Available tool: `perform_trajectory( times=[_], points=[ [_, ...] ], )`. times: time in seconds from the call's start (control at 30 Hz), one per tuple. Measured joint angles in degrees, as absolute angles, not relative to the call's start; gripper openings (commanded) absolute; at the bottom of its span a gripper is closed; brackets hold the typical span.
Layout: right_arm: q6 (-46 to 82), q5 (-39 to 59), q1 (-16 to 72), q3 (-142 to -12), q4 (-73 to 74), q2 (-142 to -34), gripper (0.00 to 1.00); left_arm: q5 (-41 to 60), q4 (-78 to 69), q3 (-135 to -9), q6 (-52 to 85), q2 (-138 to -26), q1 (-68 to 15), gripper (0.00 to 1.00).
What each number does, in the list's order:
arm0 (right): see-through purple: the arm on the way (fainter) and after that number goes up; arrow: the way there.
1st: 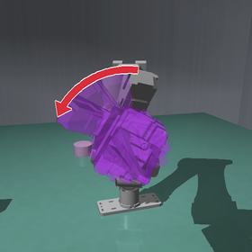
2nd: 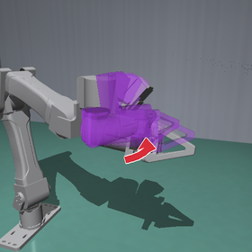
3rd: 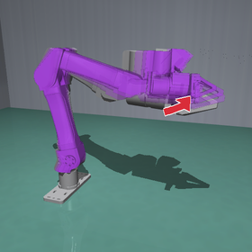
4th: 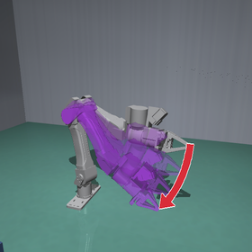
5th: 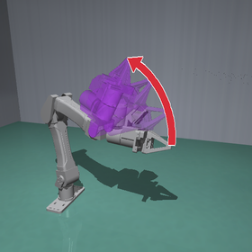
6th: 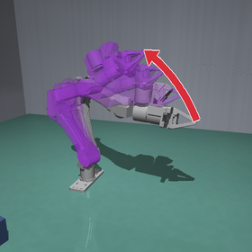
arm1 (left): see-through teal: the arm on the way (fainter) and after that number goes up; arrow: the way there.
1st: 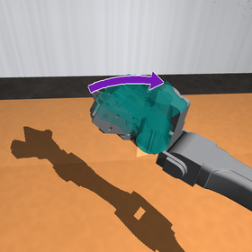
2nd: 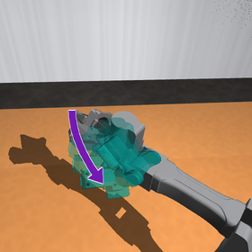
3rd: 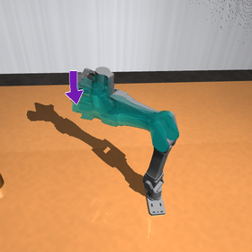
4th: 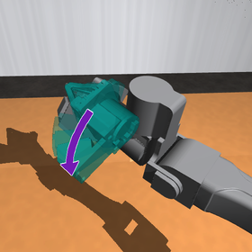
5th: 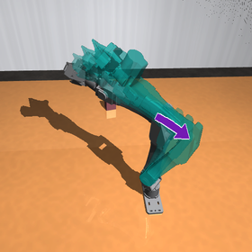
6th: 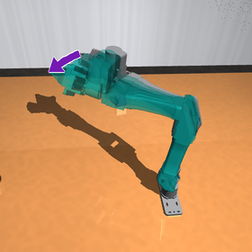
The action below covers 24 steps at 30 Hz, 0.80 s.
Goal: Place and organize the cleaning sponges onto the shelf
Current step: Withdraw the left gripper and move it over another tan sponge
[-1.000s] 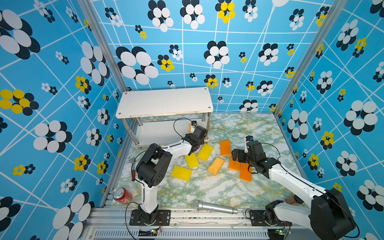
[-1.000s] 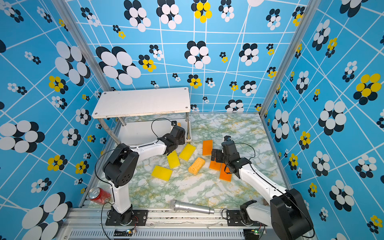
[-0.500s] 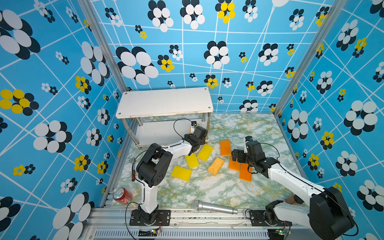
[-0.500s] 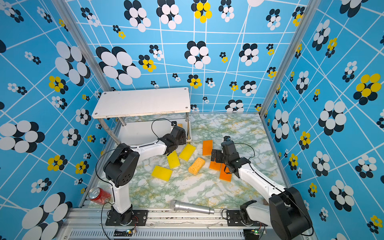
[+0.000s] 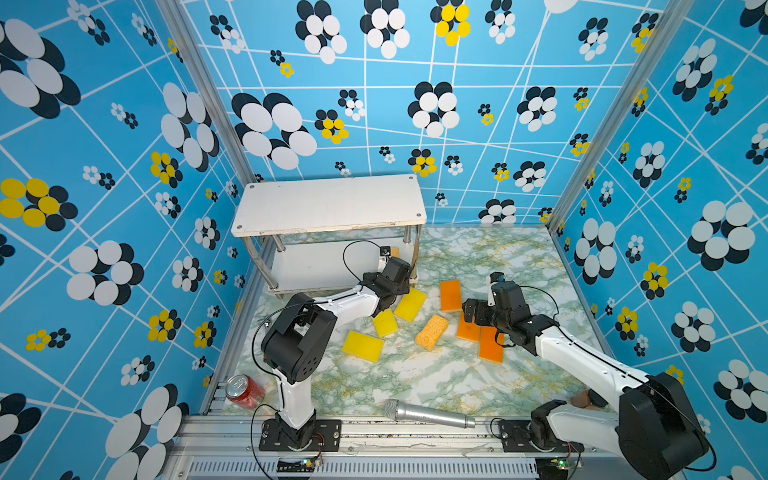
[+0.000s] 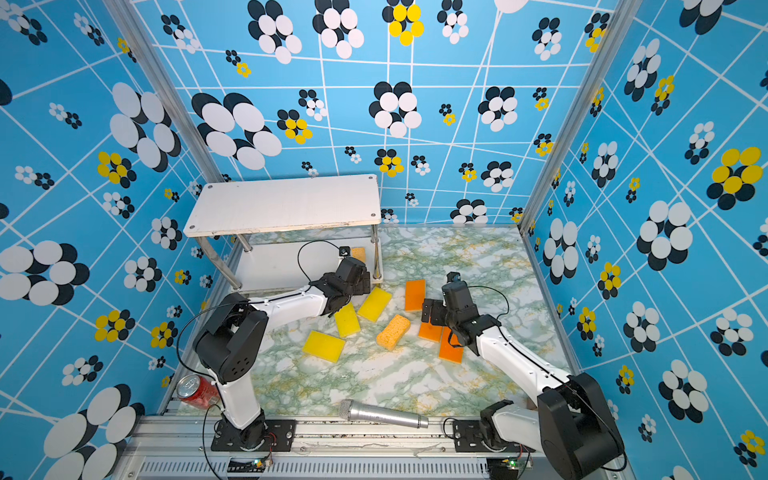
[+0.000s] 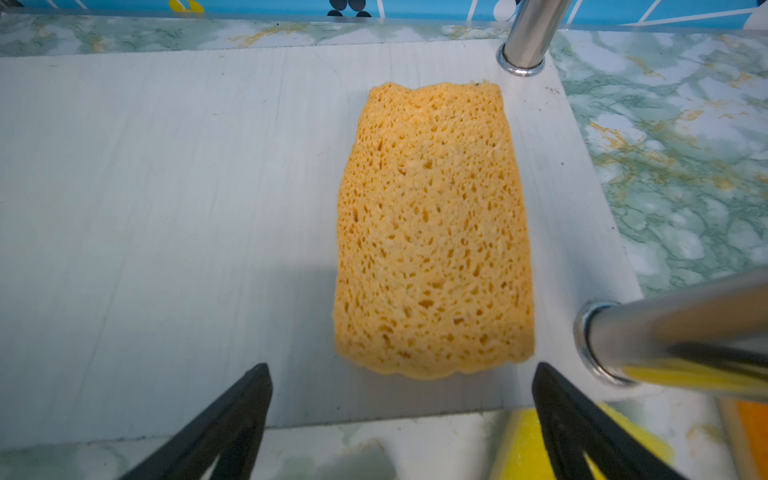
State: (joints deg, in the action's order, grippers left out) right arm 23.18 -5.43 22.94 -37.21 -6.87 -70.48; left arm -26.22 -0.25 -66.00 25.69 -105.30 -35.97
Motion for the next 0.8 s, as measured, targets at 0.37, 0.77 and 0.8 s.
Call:
perform_trajectory(
  times=[0.37, 0.77, 0.8],
  points=[
    [23.1, -5.4, 23.0, -37.2, -6.9, -70.5, 0.99, -22.4, -2.8, -59.4, 18.1, -96.3, -40.4, 0.99],
    [22.8, -5.0, 23.1, -37.2, -6.9, -70.5, 0.99, -0.9, -13.6, -40.0, 13.2, -83.8, -41.7, 0.99],
    [22.8, -5.0, 23.1, -37.2, -6.9, -70.5, 0.99, 0.6, -14.8, -38.6, 13.2, -83.1, -41.7, 0.99]
  ],
)
